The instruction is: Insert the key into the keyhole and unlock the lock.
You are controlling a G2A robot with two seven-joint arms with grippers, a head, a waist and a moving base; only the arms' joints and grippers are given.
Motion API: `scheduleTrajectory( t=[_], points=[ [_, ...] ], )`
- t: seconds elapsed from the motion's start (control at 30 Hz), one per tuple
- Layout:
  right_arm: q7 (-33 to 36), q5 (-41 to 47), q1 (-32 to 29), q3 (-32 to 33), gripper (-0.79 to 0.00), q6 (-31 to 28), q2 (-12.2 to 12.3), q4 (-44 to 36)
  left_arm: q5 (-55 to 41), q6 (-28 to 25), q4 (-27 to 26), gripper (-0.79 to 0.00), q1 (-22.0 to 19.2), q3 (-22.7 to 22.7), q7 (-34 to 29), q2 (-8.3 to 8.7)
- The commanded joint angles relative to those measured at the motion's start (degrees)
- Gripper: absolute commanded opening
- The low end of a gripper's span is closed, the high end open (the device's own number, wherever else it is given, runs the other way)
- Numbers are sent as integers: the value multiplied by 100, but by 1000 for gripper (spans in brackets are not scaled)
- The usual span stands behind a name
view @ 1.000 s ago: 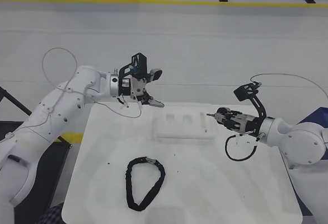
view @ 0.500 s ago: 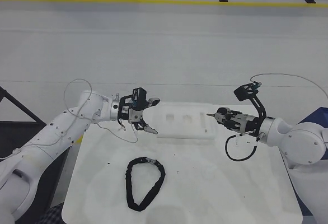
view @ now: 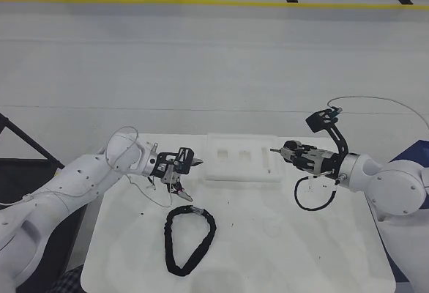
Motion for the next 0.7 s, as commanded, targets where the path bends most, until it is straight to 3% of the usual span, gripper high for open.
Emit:
scheduleTrajectory(
  t=[0.0,0.2,0.67],
  points=[
    [0,0,0,0,-785,0,0,0,148,0,-10,0,64,1,-127,-17],
    [0,0,0,0,-785,0,0,0,-10,0,102,0,142,1,-741,-113],
    [0,0,0,0,-785,0,0,0,-10,0,102,0,142,1,-741,-113]
  ],
)
